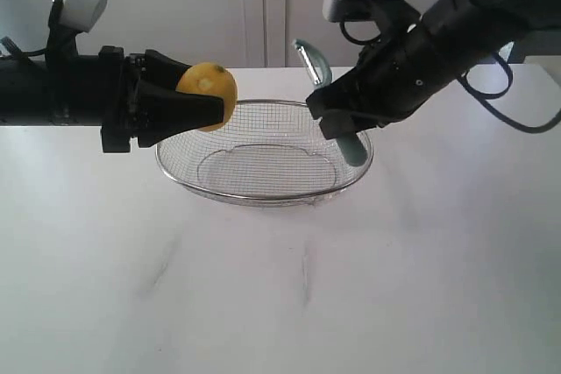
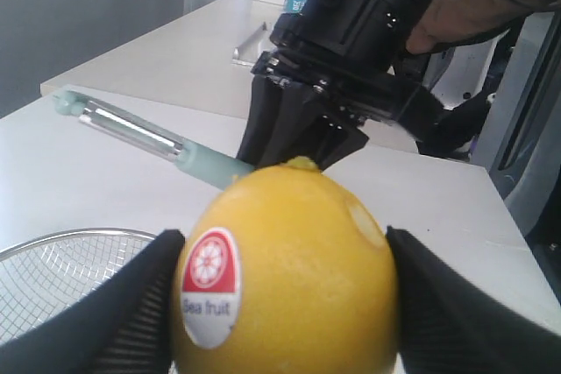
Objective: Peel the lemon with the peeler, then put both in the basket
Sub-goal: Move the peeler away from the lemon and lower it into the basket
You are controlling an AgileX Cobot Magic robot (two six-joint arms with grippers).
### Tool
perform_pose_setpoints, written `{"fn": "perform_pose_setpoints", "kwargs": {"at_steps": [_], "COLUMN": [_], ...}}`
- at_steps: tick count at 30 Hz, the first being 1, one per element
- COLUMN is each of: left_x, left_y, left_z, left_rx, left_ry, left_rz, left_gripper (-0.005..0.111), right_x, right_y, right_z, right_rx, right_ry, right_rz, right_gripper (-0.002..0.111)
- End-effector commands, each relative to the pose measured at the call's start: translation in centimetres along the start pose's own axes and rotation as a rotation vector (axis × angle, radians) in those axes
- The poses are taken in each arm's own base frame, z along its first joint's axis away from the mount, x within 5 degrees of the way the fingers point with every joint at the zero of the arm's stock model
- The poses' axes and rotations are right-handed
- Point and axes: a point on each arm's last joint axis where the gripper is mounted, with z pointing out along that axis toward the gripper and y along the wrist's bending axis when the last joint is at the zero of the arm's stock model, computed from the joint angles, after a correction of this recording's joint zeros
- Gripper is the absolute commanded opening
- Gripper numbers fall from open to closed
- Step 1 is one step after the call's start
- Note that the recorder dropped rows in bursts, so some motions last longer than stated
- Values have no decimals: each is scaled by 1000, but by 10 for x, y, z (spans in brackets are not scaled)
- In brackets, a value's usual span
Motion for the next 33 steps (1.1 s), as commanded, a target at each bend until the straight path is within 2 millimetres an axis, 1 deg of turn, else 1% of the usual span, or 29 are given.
{"fn": "perform_pose_setpoints", "kwargs": {"at_steps": [1,7,20,26,33], "left_x": [-4,-4,-4,-4,-4], "left_y": [-4,-4,-4,-4,-4], "left_z": [2,2,2,2,2], "left_rx": [22,22,22,22,22], "left_ry": [-31,-31,-31,-31,-31], "left_rz": [6,6,6,6,6], "left_gripper": [0,0,0,0,0], "right_x": [-12,-27,-51,-66,-78], "right_y": [-8,-16,-33,-38,-44], "right_z": [4,17,44,56,74], "right_rx": [59,80,134,131,99], "right_ry": [10,42,87,102,194], "right_rz": [-37,-73,-110,-120,-125], "right_gripper": [0,0,0,0,0]}}
